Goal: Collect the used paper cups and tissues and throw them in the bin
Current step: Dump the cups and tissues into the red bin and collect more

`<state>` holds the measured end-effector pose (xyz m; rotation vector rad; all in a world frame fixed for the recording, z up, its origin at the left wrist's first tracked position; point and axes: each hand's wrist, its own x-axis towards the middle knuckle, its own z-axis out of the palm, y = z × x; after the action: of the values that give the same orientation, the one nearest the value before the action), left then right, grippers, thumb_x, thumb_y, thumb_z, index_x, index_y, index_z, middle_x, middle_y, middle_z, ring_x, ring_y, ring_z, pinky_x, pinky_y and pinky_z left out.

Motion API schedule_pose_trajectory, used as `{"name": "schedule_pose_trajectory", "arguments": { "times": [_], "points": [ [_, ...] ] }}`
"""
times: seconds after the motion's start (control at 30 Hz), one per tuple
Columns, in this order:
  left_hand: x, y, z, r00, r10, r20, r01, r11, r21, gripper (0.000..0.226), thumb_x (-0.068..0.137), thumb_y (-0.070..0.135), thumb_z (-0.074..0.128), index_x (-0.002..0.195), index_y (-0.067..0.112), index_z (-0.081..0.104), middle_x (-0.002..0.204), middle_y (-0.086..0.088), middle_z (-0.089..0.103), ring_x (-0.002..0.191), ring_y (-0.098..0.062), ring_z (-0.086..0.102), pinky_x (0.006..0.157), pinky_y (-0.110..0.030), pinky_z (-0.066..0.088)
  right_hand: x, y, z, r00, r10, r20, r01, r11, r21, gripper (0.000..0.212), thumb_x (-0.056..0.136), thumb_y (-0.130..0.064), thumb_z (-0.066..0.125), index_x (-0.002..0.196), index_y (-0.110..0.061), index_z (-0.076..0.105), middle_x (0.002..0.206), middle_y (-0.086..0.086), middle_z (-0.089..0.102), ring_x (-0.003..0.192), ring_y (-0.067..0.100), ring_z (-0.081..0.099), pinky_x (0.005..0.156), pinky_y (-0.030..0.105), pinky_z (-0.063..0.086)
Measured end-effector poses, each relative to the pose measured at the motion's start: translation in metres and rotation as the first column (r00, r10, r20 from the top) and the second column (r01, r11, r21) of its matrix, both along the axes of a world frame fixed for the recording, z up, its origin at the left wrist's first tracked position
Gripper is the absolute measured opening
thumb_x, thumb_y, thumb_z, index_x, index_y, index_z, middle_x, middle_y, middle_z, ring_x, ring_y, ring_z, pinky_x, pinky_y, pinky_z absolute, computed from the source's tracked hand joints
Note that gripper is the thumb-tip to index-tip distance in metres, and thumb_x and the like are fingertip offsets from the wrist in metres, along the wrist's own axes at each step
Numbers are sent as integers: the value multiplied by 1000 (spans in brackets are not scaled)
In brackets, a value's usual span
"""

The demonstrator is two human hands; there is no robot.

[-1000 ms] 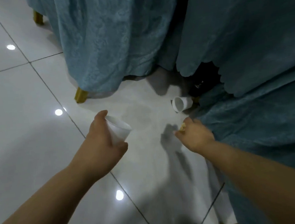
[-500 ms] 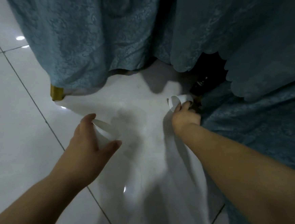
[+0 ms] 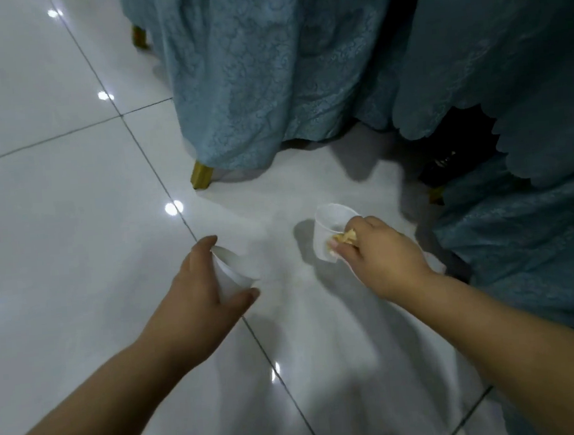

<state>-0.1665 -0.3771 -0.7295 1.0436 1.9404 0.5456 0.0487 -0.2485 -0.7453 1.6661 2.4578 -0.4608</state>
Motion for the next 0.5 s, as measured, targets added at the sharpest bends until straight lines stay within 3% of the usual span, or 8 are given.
{"name": "schedule_pose_trajectory", "arguments": {
  "times": [0.07, 0.13, 0.23, 0.33, 0.5],
  "points": [
    [-10, -12, 1, 1000, 16, -20, -16, 1000, 1, 91, 79, 40, 73, 148, 31, 14, 148, -1, 33, 127, -25, 44, 102, -36, 40, -10, -14, 10, 967, -59, -249, 42, 996, -75, 32, 95, -48, 43, 104, -20, 55, 98, 0, 57, 87, 21, 56, 71, 30, 40],
    [-18, -22, 2, 999, 25, -30, -25, 1000, 3, 92, 77, 38, 75, 147, 29, 15, 146, 0, 36, 124, -23, 45, 99, -33, 40, -26, -27, 23, 864, -146, -481, 64, 981, -183, 26, 93, -46, 47, 86, -21, 53, 79, -7, 57, 72, 8, 55, 64, 26, 41],
    [-26, -30, 4, 999, 30, -10, -30, 999, 32, 91, 75, 38, 77, 146, 29, 19, 141, 4, 40, 113, -15, 46, 94, -29, 42, -59, -45, 40, 686, -254, -682, 32, 947, -321, 36, 84, -53, 48, 80, -18, 53, 62, -13, 53, 56, -1, 46, 55, 18, 38],
    [-33, -30, 4, 997, 68, 41, -72, 992, 99, 93, 71, 38, 80, 143, 32, 22, 126, 12, 44, 103, -9, 46, 86, -24, 43, -84, -54, 41, 676, -210, -706, -120, 914, -387, 32, 87, -52, 49, 83, -21, 57, 62, -16, 53, 57, -1, 47, 57, 14, 40],
    [-39, -27, 3, 984, 80, 159, -114, 969, 220, 96, 66, 35, 83, 138, 40, 21, 118, 19, 47, 105, -6, 54, 84, -16, 45, -101, -56, 33, 792, 114, -600, -388, 853, -350, 26, 90, -51, 41, 93, -32, 58, 89, -15, 54, 85, 3, 56, 77, 24, 48]
  ]
}}
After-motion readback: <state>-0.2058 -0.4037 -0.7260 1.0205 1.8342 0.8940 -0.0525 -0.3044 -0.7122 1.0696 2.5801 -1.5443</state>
